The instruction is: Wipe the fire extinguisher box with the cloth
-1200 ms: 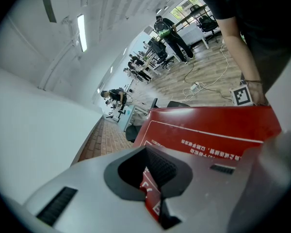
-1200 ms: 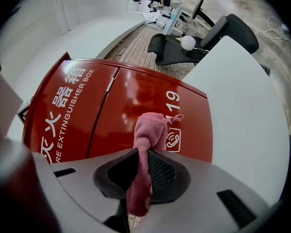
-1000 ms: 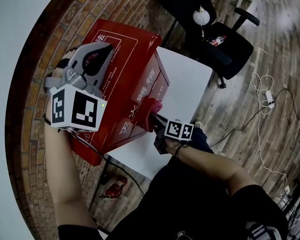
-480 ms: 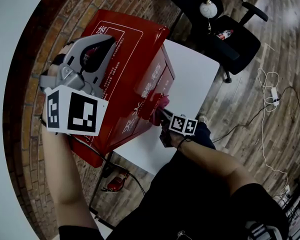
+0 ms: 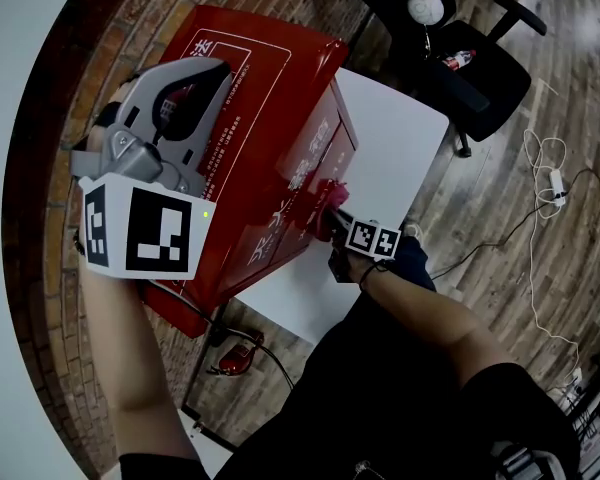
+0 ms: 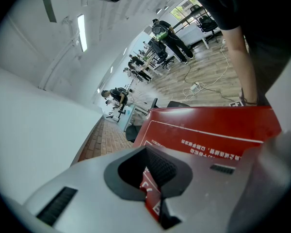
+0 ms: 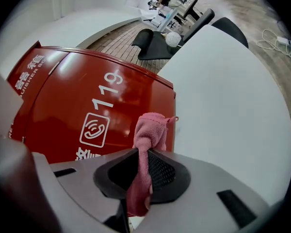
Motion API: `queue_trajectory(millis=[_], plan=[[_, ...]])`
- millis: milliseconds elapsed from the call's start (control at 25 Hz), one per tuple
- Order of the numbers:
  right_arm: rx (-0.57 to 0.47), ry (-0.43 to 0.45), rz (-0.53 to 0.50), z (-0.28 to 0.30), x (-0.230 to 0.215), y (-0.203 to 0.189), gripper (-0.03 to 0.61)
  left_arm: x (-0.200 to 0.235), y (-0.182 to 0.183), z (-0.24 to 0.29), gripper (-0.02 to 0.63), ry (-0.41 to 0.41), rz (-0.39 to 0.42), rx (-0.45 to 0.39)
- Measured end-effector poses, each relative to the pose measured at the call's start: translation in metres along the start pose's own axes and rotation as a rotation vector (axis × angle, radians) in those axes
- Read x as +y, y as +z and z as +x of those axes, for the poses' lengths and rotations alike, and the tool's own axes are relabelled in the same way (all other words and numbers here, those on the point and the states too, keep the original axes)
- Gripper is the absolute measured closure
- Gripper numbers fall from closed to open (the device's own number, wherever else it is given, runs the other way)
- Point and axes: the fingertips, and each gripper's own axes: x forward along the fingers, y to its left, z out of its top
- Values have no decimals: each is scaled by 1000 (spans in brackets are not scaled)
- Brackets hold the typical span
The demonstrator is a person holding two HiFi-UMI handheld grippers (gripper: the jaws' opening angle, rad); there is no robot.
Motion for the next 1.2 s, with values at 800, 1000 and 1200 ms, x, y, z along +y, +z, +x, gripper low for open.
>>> queue_trajectory(millis=[800, 1000, 1200], plan=[[42, -123, -26, 26, -53, -12, 517, 0, 2, 1, 594, -3, 19, -9], [43, -128, -40, 25, -51, -15, 517, 0, 2, 1, 594, -5, 20, -7], [79, -120, -46, 24, -46, -33, 517, 0, 1, 1, 594, -4, 21, -6]])
